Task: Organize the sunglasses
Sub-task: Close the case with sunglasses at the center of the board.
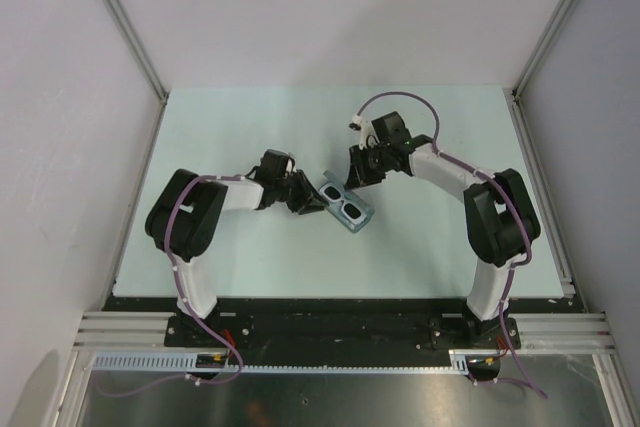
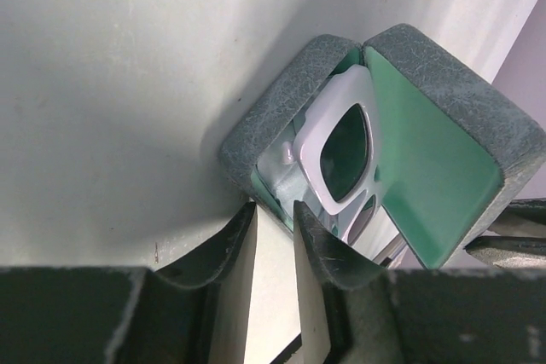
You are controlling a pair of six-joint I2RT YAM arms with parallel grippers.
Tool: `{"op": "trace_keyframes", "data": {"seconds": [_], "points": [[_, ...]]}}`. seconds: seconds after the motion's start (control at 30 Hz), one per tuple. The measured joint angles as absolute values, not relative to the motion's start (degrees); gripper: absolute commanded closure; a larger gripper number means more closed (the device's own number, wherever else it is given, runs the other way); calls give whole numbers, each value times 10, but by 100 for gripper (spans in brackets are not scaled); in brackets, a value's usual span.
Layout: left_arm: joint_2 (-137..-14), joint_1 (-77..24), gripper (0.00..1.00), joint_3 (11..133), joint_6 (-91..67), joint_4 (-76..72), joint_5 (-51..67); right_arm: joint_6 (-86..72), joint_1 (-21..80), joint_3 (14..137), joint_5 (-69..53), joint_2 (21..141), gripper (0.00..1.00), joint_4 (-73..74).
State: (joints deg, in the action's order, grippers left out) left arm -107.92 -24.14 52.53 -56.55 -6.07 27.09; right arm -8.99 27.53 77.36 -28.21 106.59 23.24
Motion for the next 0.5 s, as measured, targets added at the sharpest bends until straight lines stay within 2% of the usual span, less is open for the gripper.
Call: {"op": "trace_keyframes", "data": {"seconds": [0.5], "points": [[-1080,-241,71,526,-575,-57,268,-90,312,774,-236,1061,81,239]]}}
